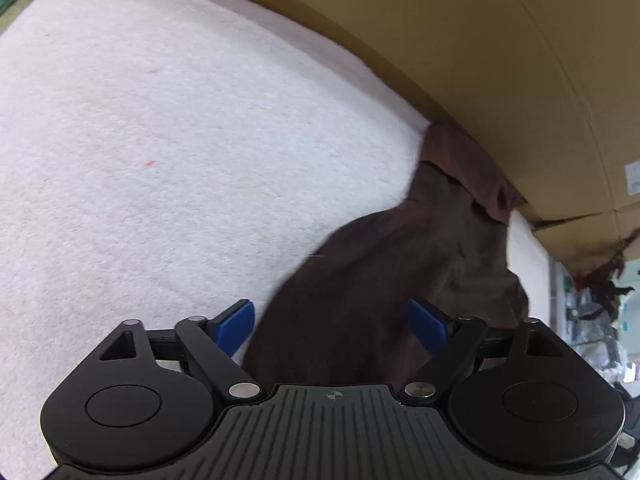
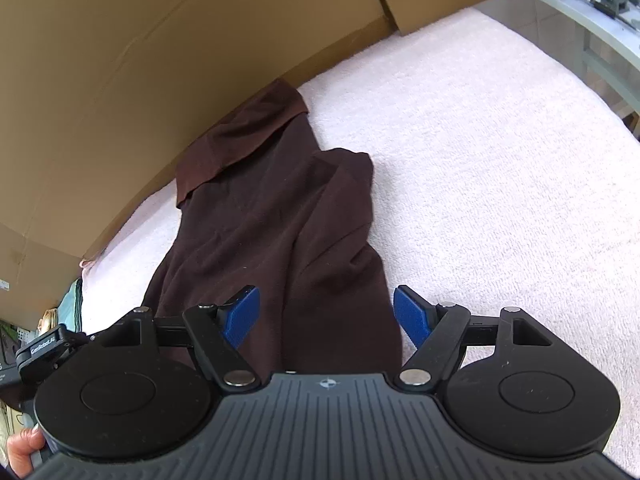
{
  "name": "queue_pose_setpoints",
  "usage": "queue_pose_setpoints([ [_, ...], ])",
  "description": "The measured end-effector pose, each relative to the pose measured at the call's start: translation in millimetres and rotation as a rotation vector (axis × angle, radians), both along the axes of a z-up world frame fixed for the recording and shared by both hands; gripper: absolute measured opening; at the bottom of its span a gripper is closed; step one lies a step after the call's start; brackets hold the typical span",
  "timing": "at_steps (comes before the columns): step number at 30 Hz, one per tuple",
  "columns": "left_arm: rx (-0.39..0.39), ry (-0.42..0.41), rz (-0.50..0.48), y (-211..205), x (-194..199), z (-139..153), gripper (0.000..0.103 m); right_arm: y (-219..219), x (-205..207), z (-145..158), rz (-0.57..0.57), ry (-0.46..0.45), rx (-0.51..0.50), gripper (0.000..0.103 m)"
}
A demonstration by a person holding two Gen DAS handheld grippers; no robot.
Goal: Fold clothes
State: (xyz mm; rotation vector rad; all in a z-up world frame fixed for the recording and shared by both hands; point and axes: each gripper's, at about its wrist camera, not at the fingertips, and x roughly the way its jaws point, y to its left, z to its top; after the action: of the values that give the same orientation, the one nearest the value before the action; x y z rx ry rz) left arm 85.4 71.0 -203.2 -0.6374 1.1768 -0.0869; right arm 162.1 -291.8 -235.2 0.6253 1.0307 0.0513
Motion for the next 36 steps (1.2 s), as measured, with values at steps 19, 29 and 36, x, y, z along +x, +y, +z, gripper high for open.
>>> queue_pose_setpoints([
  [19,0.138,-0.032,-0.192,-43.0,6.6,-1.5,0.008,-4.4,26.4,-17.8,-0.037,-0.01,-0.016,0.007],
  [29,0.164,-0.02,-0.243,-48.3,17.7,-1.9,0.005,-36.3,36.0,29.4,0.012,-0.104,-0.373,0.002],
  [36,0.251,-0.032,-0.287,-57.5,29.6,6.8,0.005,-21.8,66.2,21.1,0.118,-0.094,-0.532,0.002],
])
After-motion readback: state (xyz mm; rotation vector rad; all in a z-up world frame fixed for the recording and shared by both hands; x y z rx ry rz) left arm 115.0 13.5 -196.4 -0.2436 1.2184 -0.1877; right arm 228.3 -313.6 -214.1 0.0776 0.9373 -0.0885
